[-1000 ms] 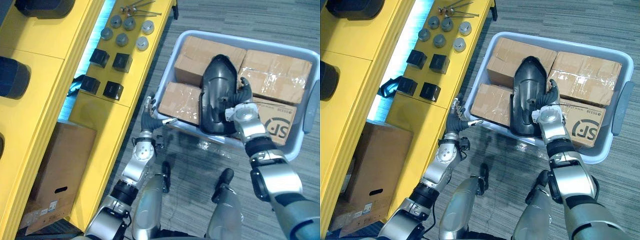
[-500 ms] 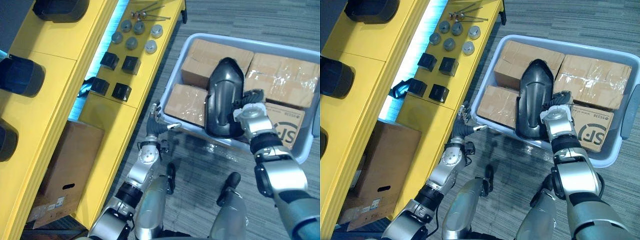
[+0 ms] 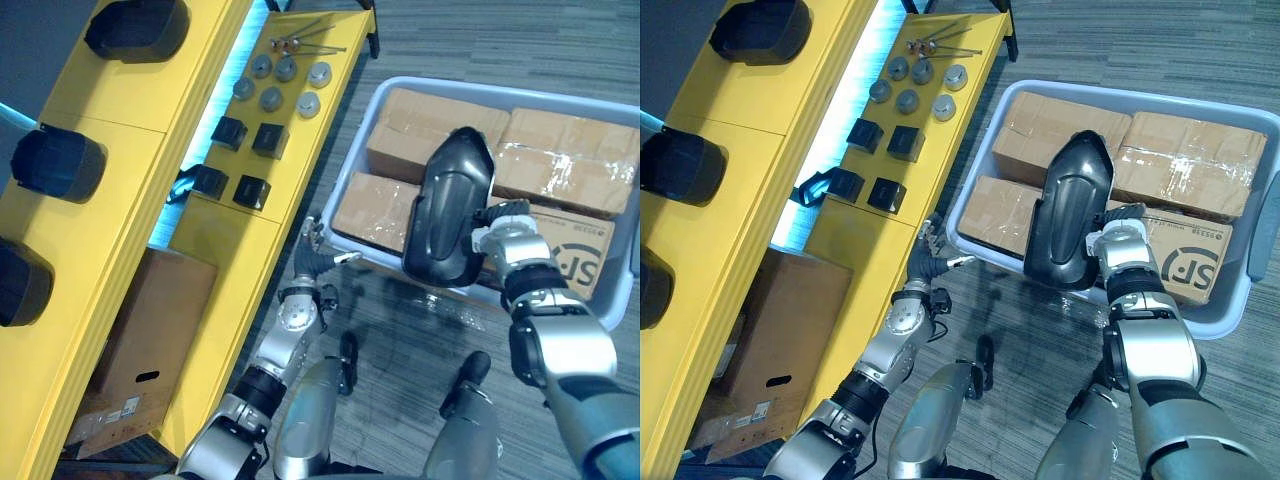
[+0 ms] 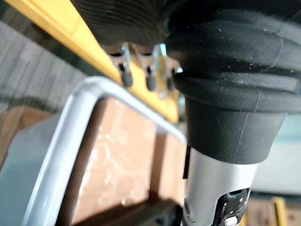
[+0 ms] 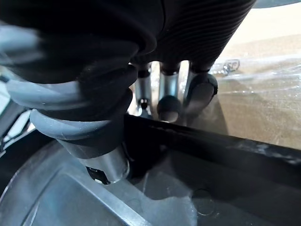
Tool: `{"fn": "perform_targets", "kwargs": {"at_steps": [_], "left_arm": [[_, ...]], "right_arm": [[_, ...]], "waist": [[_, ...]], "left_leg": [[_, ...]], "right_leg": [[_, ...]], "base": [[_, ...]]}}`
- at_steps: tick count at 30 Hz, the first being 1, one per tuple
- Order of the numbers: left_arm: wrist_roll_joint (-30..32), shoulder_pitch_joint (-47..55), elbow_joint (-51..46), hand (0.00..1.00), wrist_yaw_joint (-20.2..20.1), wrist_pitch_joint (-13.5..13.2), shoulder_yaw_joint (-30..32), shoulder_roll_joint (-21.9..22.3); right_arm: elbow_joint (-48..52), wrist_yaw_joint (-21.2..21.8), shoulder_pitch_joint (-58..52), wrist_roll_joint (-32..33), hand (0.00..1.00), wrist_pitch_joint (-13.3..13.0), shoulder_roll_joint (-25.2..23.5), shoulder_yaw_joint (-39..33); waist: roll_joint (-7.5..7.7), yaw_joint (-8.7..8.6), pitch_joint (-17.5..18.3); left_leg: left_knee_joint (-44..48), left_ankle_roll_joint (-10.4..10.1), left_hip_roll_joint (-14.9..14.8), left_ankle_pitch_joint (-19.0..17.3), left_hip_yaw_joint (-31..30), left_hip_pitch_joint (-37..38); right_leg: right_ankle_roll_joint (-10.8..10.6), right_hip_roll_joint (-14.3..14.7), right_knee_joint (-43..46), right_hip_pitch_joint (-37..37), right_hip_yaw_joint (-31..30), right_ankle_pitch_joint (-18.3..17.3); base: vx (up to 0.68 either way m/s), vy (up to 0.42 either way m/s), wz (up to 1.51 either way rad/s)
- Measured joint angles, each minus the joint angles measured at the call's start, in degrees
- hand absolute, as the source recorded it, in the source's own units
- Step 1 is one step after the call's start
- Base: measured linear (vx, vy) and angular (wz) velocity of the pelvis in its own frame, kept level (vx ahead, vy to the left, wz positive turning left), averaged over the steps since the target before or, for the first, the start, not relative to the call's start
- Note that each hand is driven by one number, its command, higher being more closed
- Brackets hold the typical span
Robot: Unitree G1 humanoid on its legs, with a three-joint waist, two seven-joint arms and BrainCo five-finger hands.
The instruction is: Walk over and take plastic housings, then place them on the shelf
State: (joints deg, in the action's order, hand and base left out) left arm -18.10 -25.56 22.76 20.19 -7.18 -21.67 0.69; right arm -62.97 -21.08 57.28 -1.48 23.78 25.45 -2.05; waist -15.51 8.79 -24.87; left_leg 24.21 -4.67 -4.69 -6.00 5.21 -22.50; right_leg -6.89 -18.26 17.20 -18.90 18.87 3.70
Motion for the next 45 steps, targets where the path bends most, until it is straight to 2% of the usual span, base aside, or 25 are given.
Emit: {"fn": "perform_targets", "kwargs": {"at_steps": [3,4,5,9,12,17,21,24,26,29,32,35,41,45], "left_arm": [[-0.6,-1.9,3.8,0.00,-0.7,0.3,0.0,0.0],[-1.1,-2.4,4.1,0.00,-0.7,0.7,0.0,0.0],[-1.8,-3.6,5.0,0.00,-0.8,2.1,0.1,-0.1],[-3.9,-7.8,9.2,0.00,-1.9,6.5,0.7,-0.8],[-5.3,-11.2,11.8,0.00,-3.2,8.8,0.9,-2.2],[-9.8,-18.7,15.1,0.00,-5.3,11.1,3.1,-5.1],[-11.5,-20.9,16.2,0.00,-5.5,11.1,3.3,-5.0],[-15.9,-21.3,16.7,0.00,-6.6,11.1,4.8,-5.0],[-17.7,-21.5,16.7,0.00,-7.4,11.1,4.9,-5.0],[-26.3,-21.8,17.0,0.00,-10.6,11.6,4.9,-5.0],[-34.8,-22.5,19.7,0.00,-14.6,13.3,4.8,-4.7],[-39.8,-22.9,20.2,0.00,-17.0,13.6,4.6,-4.7],[-42.8,-25.3,20.2,0.00,-18.2,12.8,2.2,-4.1],[-42.8,-26.5,20.2,0.00,-17.4,10.0,0.3,-2.0]], "right_arm": [[-0.8,-2.3,-0.1,-2.1,1.00,-3.8,-0.2,1.5],[-0.7,-2.9,-0.1,-2.5,1.00,-4.2,-0.2,2.3],[-0.1,-3.9,-0.4,-4.0,1.00,-5.2,-0.2,3.4],[4.8,-5.5,-0.9,-8.0,1.00,-5.9,-0.2,5.9],[8.2,-5.6,-0.9,-10.7,1.00,-6.3,-0.2,7.7],[15.3,-5.5,0.5,-12.8,1.00,-9.3,0.4,9.8],[16.0,-5.7,2.5,-12.8,1.00,-10.8,0.3,11.2],[18.4,-6.1,3.0,-12.9,1.00,-13.1,-0.2,12.4],[19.2,-6.5,3.2,-12.9,1.00,-13.7,-0.3,12.4],[19.9,-6.7,4.8,-14.0,1.00,-14.9,-0.4,13.3],[20.0,-7.1,6.1,-15.1,1.00,-16.6,-1.2,15.6],[20.0,-7.8,6.6,-15.1,1.00,-18.6,-2.1,17.4],[19.9,-7.8,6.8,-15.0,1.00,-20.6,-4.1,20.4],[19.7,-7.6,7.0,-15.0,1.00,-21.7,-5.9,21.4]], "waist": [[-0.01,-0.05,0.0],[-0.01,-0.05,0.0],[0.00,-0.07,0.0],[0.20,-0.20,-0.1],[0.94,-1.76,-0.7],[3.89,-4.73,-2.7],[4.56,-5.17,-3.1],[5.19,-6.39,-3.6],[5.50,-6.56,-3.8],[6.29,-6.78,-4.3],[6.69,-7.20,-4.5],[6.77,-7.42,-4.5],[7.74,-8.13,-4.3],[7.80,-8.29,-4.3]], "left_leg": [[0.1,0.0,-0.1,0.0,0.1,-0.2],[0.1,0.1,-0.1,0.0,0.2,-0.4],[0.3,0.1,-0.1,0.0,0.3,-0.7],[0.6,0.1,-0.9,0.0,2.0,-1.6],[0.9,0.0,-1.9,-0.1,3.3,-1.5],[1.9,-0.6,-3.7,-1.0,4.9,-1.1],[1.5,-0.8,-4.4,-1.1,6.4,-0.5],[1.2,-0.9,-4.9,-1.0,6.5,-0.4],[1.1,-1.0,-4.9,-0.9,6.5,-0.4],[1.1,-1.0,-5.0,-0.9,7.0,-0.4],[0.9,-1.0,-5.0,-0.9,7.1,-0.4],[0.8,-1.0,-4.9,-0.9,7.1,-0.5],[0.4,-1.0,-4.8,-0.9,7.3,-0.5],[0.3,-1.0,-4.7,-0.9,7.3,-0.4]], "right_leg": [[-0.1,-0.1,-0.5,0.0,-0.1,0.1],[-0.1,0.0,-0.7,-0.1,-0.1,0.1],[-0.2,0.1,-1.0,-0.3,-0.2,0.3],[-0.2,1.0,-2.3,-1.9,-2.1,1.8],[-0.3,2.0,-2.8,-2.2,-3.1,2.4],[0.4,3.9,-2.7,-3.4,-5.4,2.7],[0.9,4.8,-2.8,-4.2,-6.9,3.0],[1.0,5.5,-2.8,-4.5,-7.3,3.0],[1.1,5.5,-2.8,-4.6,-7.4,3.0],[1.2,5.6,-2.8,-5.0,-7.9,3.2],[1.2,5.6,-2.9,-5.1,-7.9,3.2],[1.2,5.6,-3.1,-5.1,-7.9,3.3],[1.2,5.6,-3.5,-5.1,-7.9,3.4],[1.2,5.5,-3.6,-5.1,-8.0,3.5]], "base": [[-0.01,0.027,-0.01],[-0.01,0.050,0.00],[0.00,0.034,0.00],[0.01,0.035,-0.20],[0.04,0.014,-0.23],[0.00,0.004,-0.29],[-0.03,0.000,-0.22],[-0.01,-0.008,-0.08],[0.00,0.001,-0.04],[0.01,0.013,-0.07],[0.00,0.000,0.00],[0.00,0.000,0.00],[0.00,0.000,0.00],[0.00,0.000,0.00]]}}
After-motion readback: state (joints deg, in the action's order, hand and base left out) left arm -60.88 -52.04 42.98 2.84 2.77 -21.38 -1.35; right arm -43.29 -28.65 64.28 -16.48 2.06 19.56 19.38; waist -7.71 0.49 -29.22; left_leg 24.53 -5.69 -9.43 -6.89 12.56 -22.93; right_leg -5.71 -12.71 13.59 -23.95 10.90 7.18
